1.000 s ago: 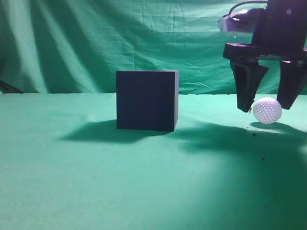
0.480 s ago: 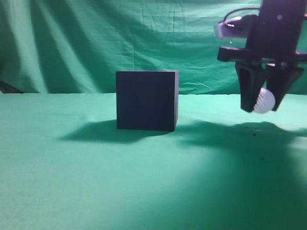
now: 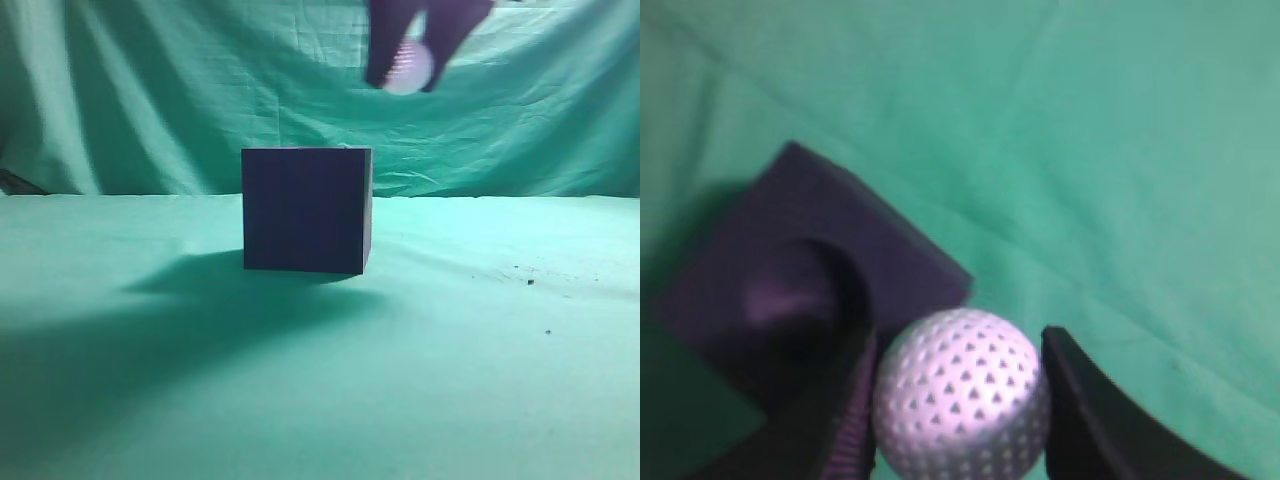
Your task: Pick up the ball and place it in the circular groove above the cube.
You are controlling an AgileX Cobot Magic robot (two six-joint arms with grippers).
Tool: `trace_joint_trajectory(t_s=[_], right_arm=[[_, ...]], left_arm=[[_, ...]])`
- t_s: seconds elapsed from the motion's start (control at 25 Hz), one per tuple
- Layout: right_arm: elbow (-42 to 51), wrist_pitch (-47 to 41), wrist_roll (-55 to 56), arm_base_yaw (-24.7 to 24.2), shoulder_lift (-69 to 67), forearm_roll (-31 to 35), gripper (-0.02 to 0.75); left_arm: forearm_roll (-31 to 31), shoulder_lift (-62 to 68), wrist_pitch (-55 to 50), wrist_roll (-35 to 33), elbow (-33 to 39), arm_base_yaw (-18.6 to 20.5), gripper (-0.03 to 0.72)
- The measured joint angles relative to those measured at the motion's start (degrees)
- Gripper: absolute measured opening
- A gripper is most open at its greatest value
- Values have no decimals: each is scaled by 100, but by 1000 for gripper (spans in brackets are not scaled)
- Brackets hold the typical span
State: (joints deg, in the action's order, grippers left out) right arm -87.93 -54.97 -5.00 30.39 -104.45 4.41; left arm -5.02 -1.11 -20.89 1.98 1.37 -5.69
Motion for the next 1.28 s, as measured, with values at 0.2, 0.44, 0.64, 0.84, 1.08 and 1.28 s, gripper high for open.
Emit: trace_joint_trajectory(t_s=[0.2,0.44,0.64,0.84,1.08,1.28], right_arm=[[0,380,-11,584,-225,22,316],[0,646,-12,624,-484,2,316],[0,718,-21,624,-528,12,316],[0,720,-104,624,-532,134,452],[-356,225,-192,624,-532,216,548],[-1330,-951,-40,624,-532,216,377]], left_arm=[[0,0,0,0,0,0,0],[0,0,0,0,0,0,0],[0,0,0,0,0,0,0],[0,0,0,0,0,0,0],[0,0,0,0,0,0,0],[0,0,0,0,0,0,0]])
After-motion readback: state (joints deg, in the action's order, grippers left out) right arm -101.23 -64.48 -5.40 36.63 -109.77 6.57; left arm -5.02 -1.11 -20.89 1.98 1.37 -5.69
